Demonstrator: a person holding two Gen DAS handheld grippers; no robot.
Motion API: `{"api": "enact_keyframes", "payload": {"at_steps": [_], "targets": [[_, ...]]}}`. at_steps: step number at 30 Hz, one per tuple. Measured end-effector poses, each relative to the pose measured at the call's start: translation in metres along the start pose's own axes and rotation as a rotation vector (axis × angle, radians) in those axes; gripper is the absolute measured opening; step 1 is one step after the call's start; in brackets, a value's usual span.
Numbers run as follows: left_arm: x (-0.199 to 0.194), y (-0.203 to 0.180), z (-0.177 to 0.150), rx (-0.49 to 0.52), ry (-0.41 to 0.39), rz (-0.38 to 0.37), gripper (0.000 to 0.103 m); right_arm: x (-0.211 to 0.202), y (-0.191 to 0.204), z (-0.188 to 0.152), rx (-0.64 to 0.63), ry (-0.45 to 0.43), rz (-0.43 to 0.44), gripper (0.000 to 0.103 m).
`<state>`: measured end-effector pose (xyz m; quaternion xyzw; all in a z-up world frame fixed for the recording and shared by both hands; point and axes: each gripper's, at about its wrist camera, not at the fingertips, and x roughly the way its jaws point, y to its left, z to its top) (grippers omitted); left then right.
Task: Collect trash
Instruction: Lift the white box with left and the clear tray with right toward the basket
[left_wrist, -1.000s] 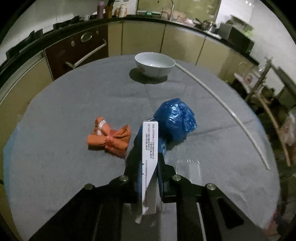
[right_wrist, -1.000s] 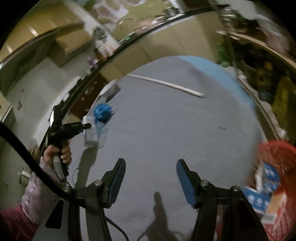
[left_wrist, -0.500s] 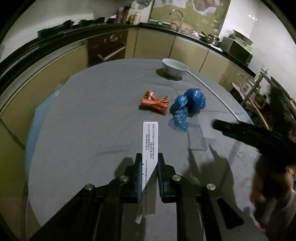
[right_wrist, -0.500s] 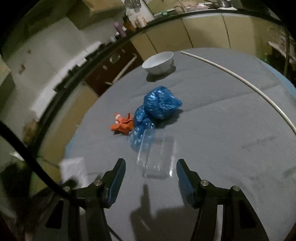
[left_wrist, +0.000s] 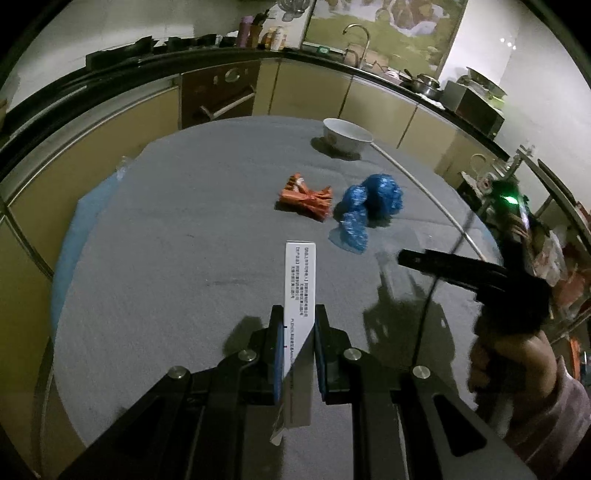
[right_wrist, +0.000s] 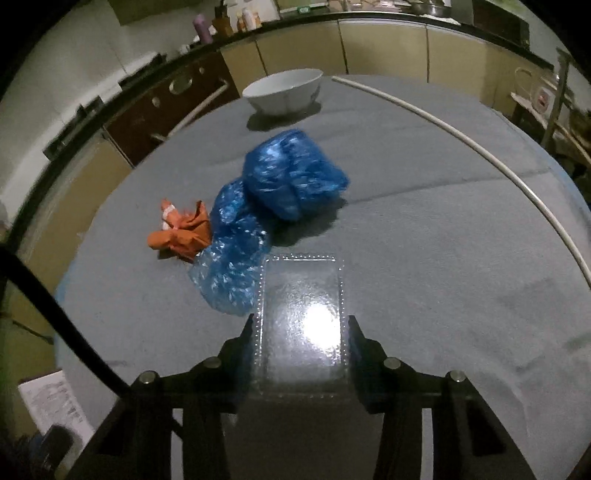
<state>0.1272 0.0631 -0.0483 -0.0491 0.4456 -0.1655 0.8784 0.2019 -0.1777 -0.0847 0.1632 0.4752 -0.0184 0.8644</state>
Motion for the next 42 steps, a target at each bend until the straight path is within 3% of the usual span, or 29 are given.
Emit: {"api": "enact_keyframes", "payload": {"at_steps": [4,11,16,21,30,42], "targets": [[-0.011,-0.021,-0.011,0.031,0.005,-0.023,0.015,-0.041,-0.029,-0.017,0.023,-0.021,0.075,0.047],[-0.037,-0.068,-0.032,0.102,0.002,-0.075,0.015,-0.137,-0.084,-0.086,0.056,-0.132,0.216,0.047],[-0.057,-0.107,-0.049,0.165,-0.012,-0.105,0.015,-0.186,-0.120,-0.128,0.072,-0.200,0.207,0.047],[-0.074,-0.155,-0.060,0.258,-0.052,-0.041,0.015,-0.227,-0.152,-0.163,0.088,-0.264,0.163,0.047],[-0.098,-0.207,-0.067,0.376,-0.145,0.065,0.016,-0.269,-0.170,-0.182,0.089,-0.355,0.144,0.047],[-0.099,-0.239,-0.075,0.473,-0.167,0.115,0.016,-0.269,-0.178,-0.186,0.107,-0.379,0.151,0.047]]}}
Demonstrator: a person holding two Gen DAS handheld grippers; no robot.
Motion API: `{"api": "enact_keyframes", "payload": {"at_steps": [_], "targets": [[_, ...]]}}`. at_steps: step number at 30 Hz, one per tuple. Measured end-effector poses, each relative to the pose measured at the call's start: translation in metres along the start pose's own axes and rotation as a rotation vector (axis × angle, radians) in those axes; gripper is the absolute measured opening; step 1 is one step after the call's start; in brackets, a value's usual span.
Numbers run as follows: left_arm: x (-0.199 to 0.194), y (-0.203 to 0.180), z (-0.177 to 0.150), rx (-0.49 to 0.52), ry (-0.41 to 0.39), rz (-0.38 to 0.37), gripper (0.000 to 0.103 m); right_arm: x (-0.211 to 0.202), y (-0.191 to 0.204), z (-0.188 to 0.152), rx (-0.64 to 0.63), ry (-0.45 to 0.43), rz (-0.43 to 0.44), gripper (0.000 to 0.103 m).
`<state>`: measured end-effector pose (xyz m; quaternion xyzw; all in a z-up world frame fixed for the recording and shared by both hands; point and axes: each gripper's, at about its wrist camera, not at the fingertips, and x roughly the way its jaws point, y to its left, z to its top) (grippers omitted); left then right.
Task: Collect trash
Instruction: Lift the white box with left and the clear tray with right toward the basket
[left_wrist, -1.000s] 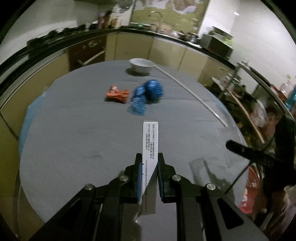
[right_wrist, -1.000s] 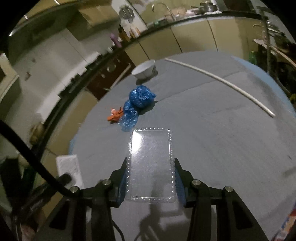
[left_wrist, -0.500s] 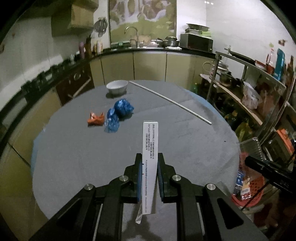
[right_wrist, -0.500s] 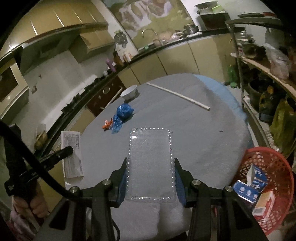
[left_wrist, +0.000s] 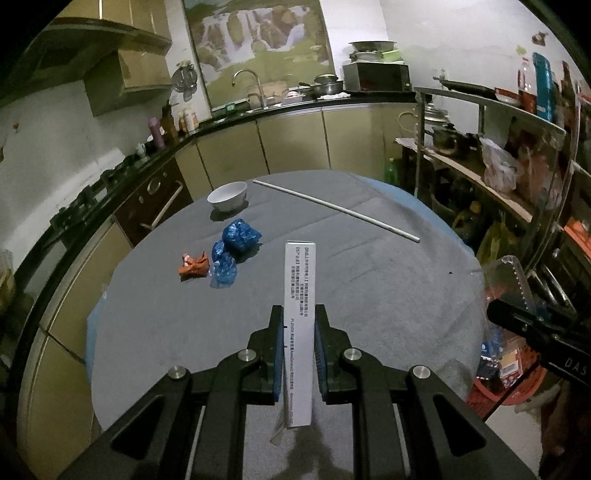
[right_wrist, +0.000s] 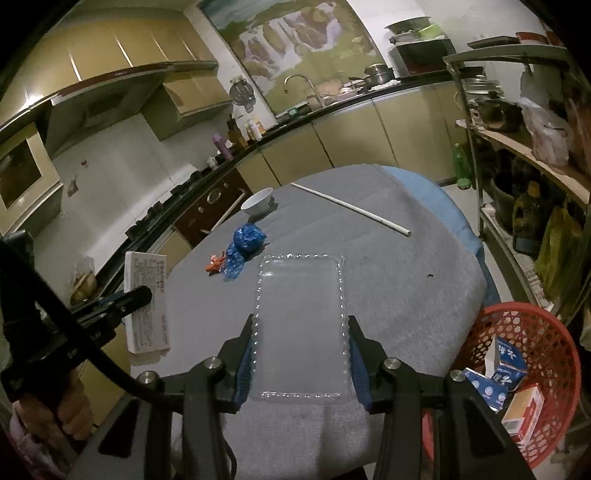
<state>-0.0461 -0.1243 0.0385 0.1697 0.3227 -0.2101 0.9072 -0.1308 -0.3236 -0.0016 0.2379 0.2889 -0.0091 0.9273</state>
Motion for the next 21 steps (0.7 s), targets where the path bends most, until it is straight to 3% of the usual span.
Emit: {"api": "enact_keyframes", "payload": {"at_steps": [21], "targets": [[0.003,-0.043,-0.010,0.115,0.034,-0.020,0.016,-0.012,-0.022,-0.006,0.059,-0.028,-0.002,0.047]]}}
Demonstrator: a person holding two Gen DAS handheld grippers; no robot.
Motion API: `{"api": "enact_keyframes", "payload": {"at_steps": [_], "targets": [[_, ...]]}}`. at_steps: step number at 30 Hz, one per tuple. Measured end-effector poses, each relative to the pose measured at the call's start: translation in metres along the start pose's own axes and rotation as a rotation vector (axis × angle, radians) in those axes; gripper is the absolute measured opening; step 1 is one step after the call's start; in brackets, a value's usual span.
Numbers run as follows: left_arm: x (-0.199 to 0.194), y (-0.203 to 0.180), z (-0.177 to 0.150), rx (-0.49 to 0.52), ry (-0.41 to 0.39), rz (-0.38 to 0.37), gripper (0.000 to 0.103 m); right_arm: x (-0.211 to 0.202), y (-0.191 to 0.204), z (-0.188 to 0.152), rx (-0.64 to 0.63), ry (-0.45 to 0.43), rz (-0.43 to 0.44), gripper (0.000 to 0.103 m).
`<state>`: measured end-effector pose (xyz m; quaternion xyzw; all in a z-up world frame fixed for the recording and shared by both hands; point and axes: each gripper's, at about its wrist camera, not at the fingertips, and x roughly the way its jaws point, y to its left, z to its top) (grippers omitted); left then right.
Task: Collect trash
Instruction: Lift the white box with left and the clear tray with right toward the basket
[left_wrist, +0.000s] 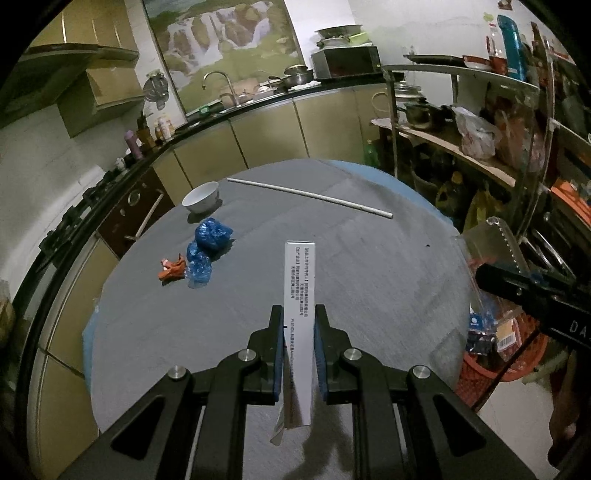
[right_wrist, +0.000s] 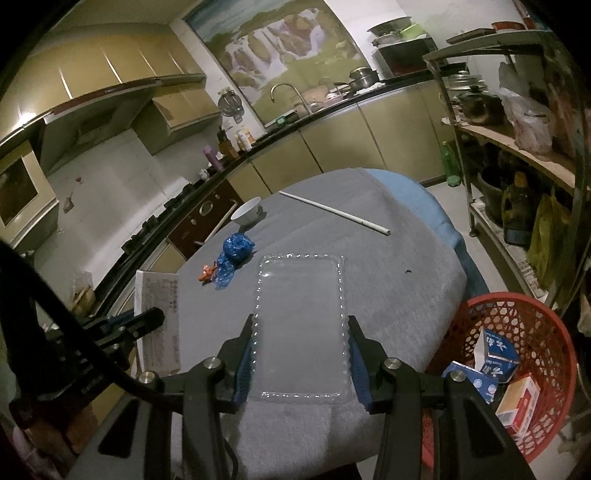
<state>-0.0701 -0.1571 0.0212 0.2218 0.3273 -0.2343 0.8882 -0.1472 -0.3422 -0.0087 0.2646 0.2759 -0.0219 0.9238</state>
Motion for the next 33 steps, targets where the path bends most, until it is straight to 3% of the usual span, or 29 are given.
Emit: {"api": "enact_keyframes", "payload": {"at_steps": [33], "targets": [[0.0089,-0.0085,-0.0048,0.023,0.035,0.003,0.016,0.0077,-0.0028,-0.0044,0.015,0.013,0.022,0.047]]}}
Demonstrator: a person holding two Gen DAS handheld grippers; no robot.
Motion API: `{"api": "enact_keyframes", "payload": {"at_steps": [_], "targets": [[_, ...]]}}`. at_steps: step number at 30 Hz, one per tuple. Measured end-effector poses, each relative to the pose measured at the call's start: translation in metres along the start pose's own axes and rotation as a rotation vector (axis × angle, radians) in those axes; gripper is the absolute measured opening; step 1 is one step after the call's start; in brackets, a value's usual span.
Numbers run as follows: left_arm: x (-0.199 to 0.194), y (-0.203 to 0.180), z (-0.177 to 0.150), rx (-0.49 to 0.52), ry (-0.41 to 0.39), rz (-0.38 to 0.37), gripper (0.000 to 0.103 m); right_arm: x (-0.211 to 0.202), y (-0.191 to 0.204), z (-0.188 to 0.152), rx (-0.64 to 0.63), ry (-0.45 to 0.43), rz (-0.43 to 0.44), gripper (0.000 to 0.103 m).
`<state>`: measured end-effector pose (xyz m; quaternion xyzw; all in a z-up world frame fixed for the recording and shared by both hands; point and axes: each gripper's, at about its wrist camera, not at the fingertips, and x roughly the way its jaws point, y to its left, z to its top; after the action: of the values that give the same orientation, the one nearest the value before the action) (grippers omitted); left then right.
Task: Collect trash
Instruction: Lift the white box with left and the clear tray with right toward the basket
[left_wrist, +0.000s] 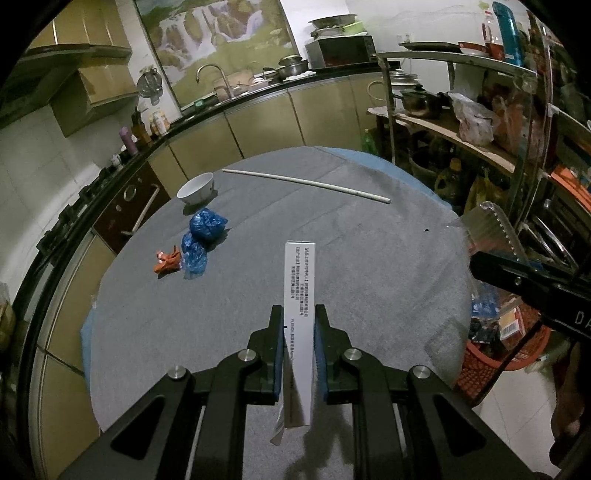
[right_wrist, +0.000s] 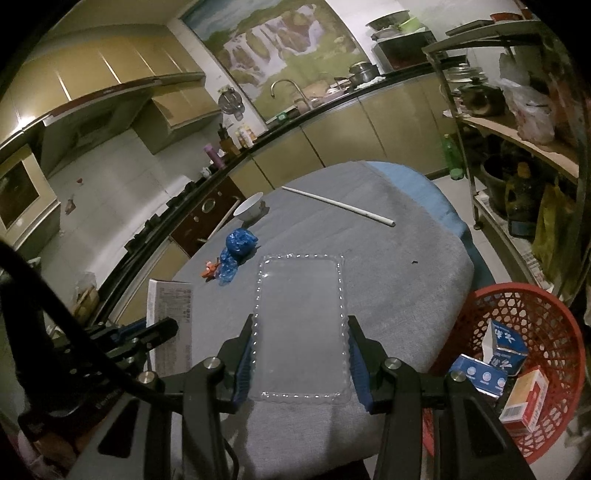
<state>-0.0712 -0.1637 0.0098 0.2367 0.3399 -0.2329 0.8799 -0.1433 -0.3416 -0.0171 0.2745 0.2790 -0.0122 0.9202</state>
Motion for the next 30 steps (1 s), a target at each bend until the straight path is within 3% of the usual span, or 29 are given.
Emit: {"api": "enact_keyframes", "payload": {"at_steps": [30], "targets": [[0.009,-0.023,-0.001,0.072,0.038,-0.009,0.016,-0.016,-0.038,-0.005,0.114,-0.024,-0.019,0.047]]}}
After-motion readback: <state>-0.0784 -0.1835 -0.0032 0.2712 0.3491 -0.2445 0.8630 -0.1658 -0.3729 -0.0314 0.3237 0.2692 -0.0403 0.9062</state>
